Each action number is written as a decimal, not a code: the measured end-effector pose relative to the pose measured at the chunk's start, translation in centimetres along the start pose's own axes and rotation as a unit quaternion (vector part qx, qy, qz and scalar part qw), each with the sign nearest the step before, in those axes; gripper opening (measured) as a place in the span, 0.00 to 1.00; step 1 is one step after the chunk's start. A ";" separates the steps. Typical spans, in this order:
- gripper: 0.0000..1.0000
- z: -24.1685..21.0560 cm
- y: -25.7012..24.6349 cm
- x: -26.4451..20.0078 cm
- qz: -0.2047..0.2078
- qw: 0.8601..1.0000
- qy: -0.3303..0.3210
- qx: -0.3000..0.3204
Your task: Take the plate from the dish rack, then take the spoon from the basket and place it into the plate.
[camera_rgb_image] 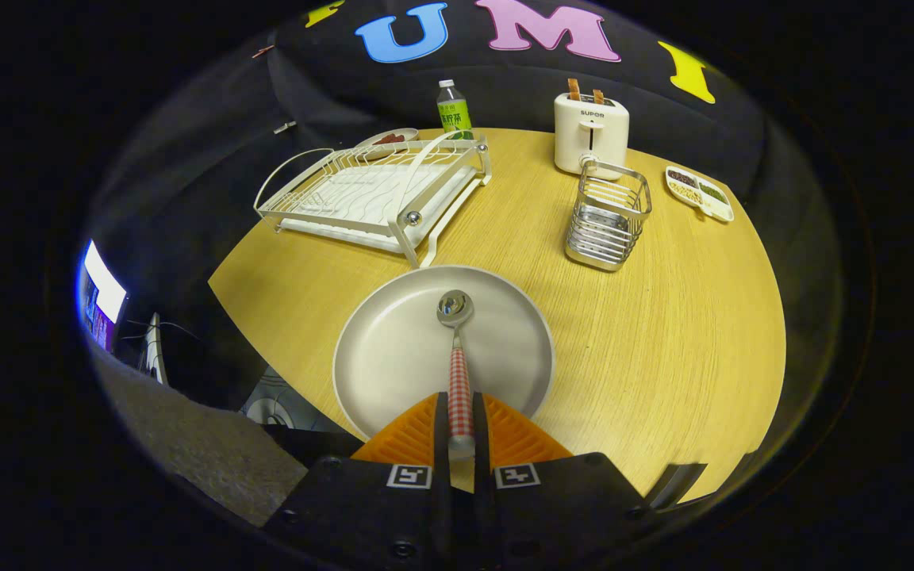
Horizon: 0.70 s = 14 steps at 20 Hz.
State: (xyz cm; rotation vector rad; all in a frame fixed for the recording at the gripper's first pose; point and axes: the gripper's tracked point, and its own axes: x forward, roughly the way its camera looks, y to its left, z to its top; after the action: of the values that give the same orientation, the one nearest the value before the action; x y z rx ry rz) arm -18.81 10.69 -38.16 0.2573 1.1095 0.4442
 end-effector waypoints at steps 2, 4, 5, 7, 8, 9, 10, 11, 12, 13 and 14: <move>0.14 -0.5 -0.3 0.4 -0.009 1.000 0.008 0.005; 0.18 -0.9 -0.5 0.7 -0.017 1.000 0.011 0.012; 0.19 -0.9 -0.6 0.8 -0.021 1.000 0.008 0.019; 0.33 -0.7 -1.0 0.8 -0.031 0.999 0.006 0.030; 0.43 -0.6 -0.9 1.0 -0.032 0.999 0.003 0.034; 0.62 -0.5 -0.9 0.9 -0.036 0.999 0.001 0.035; 0.80 -0.5 -1.1 0.9 -0.040 0.999 0.000 0.033; 0.89 -0.5 -1.2 0.9 -0.044 0.998 -0.002 0.032; 0.98 -0.4 -1.3 0.8 -0.047 0.998 -0.005 0.032; 0.99 -0.2 -1.4 0.9 -0.050 0.998 -0.009 0.033; 1.00 -0.1 -1.5 0.7 -0.053 0.998 -0.014 0.033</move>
State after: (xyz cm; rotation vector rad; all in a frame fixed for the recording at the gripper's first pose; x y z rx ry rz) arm -18.26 9.67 -39.41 0.2609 1.1067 0.3084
